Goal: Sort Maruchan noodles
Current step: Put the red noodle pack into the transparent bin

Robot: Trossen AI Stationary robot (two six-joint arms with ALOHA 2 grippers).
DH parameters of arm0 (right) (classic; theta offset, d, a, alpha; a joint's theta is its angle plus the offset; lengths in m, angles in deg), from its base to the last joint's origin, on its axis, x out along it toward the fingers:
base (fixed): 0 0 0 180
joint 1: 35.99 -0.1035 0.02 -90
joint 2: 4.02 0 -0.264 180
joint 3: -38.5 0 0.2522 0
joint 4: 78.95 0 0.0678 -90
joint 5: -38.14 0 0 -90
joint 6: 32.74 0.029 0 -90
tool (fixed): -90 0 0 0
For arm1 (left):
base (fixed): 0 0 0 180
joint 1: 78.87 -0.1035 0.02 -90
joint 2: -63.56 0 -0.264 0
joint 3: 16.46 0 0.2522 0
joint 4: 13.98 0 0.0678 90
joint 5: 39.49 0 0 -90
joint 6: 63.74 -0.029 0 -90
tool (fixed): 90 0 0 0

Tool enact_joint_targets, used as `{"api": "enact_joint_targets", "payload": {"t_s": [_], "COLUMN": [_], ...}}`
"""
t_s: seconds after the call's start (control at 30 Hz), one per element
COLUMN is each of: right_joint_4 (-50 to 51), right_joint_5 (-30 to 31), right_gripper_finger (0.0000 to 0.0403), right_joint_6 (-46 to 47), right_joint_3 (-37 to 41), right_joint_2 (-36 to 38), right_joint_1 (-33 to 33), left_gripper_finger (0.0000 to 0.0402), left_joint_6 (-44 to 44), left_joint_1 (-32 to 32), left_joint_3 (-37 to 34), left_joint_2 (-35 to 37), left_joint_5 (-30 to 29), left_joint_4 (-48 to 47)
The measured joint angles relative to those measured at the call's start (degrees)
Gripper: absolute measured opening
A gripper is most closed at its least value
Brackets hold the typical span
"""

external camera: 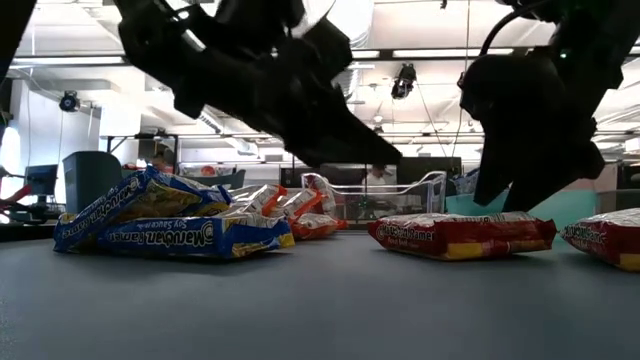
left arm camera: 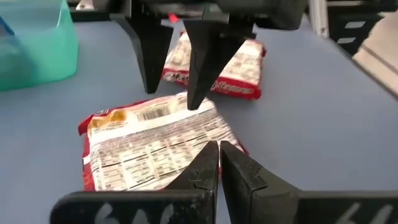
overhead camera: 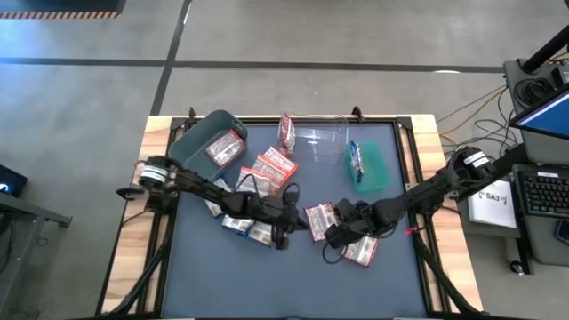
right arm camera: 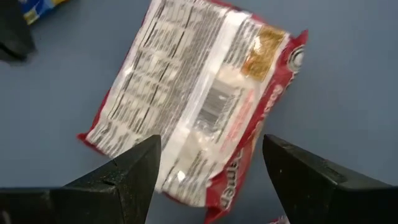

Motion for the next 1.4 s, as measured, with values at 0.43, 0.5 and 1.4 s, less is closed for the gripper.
{"api": "enact_joint_targets", "payload": {"t_s": [0.43, 0.5, 1.4], "right_joint_4": [-4.9, -6.4, -16.3], "right_joint_5": [3.1, 3.3, 1.4], "right_gripper_finger": [0.0271, 0.0271, 0.0265], "right_joint_6": [-1.2, -1.7, 2.9], "right_joint_3": [1.3, 1.6, 10.5], "right_joint_2": [-0.7, -0.7, 11.7], "right_joint_1": [0.9, 1.4, 1.6], "left_gripper_finger": [0.0, 0.0, 0.0], "left_joint_6": [0.0, 0.0, 0.3], "left_joint_1": [0.0, -0.1, -0.1], "left_joint_3": [1.4, 1.3, 3.4], "left_joint_2": [-5.6, -6.2, -4.2], "left_joint_5": [-0.9, -1.4, -1.4], "left_joint_4": [-0.7, -0.9, -4.5]}}
